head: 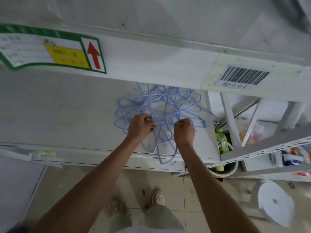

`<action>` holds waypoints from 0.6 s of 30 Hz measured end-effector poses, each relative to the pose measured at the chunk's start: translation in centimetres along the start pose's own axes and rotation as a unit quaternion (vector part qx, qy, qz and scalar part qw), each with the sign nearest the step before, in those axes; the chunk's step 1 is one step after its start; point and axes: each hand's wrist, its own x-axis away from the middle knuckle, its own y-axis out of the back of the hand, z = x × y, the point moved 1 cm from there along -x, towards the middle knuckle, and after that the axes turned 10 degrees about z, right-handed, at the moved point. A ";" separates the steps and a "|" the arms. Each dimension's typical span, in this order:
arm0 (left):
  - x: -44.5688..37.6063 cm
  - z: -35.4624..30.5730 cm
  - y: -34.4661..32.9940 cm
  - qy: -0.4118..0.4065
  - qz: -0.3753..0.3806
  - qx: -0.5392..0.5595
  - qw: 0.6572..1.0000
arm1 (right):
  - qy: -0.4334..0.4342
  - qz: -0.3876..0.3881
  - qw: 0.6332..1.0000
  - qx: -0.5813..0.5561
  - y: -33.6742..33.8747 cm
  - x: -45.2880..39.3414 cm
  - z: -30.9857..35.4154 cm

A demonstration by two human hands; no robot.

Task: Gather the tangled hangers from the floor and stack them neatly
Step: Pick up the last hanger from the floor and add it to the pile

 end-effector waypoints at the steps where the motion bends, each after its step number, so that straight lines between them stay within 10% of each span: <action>1: -1.0 0.0 0.6 -0.003 -0.005 -0.025 1.000 | -0.005 -0.005 1.000 -0.007 -0.5 -0.6 0.4; 18: -3.8 1.0 1.0 -0.016 0.034 -0.467 0.883 | 0.012 0.024 0.987 0.156 -3.8 -3.3 -1.1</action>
